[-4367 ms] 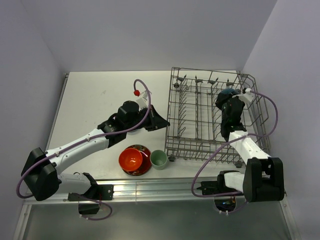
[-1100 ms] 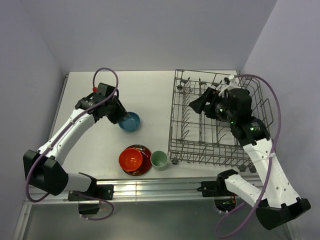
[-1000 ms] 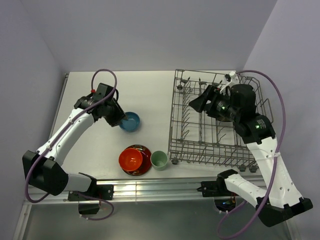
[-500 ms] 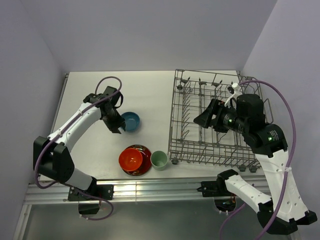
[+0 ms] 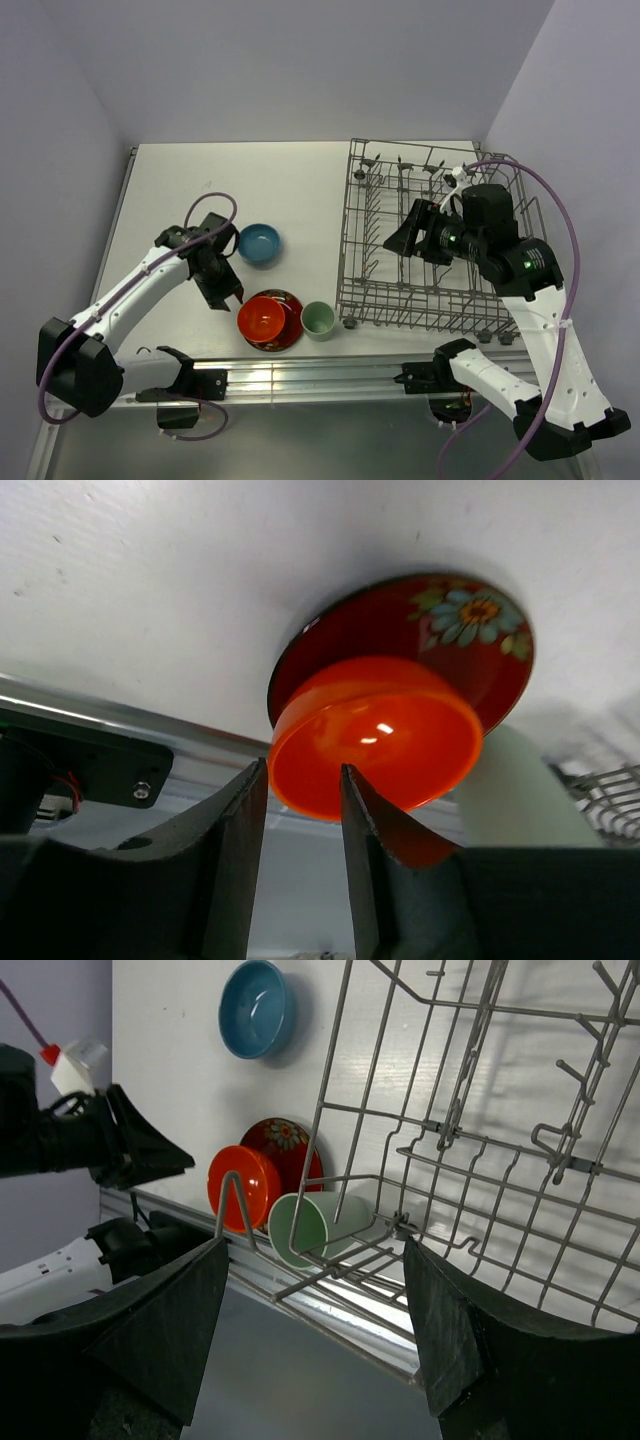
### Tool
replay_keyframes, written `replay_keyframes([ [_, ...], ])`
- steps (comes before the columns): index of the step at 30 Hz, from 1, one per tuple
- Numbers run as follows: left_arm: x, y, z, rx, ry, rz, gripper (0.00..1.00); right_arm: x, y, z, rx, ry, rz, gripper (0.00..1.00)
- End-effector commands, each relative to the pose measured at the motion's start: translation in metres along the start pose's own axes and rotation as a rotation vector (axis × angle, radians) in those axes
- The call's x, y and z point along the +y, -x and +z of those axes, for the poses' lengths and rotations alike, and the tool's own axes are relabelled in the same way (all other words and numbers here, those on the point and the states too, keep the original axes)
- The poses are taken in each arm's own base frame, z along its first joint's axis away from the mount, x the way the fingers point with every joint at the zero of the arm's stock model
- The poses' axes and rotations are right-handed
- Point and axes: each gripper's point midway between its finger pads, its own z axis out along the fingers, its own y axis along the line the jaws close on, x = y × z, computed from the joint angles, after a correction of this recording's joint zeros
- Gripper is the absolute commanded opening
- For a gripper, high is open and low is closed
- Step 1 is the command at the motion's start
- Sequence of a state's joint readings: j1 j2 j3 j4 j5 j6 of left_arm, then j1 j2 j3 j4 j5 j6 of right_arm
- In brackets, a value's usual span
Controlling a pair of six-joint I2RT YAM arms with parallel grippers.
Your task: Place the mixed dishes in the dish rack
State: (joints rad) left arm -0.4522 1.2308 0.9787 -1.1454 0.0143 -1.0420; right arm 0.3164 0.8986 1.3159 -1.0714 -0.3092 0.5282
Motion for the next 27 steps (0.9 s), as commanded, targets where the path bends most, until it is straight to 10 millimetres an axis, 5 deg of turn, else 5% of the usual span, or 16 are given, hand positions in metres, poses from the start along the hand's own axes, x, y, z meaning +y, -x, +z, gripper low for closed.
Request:
replay_keyframes([
  [1, -0.007, -0.016, 0.004, 0.032, -0.046, 0.022, 0.41, 0.012, 0.012, 0.002, -0.043, 0.053, -0.035, 0.78],
  [13, 0.003, -0.016, 0.035, 0.013, 0.014, 0.084, 0.46, 0.010, 0.011, -0.002, -0.082, 0.057, -0.004, 0.78],
  [27, 0.014, -0.015, 0.046, -0.020, 0.030, 0.106, 0.41, 0.015, 0.019, 0.002, -0.090, 0.069, -0.001, 0.78],
])
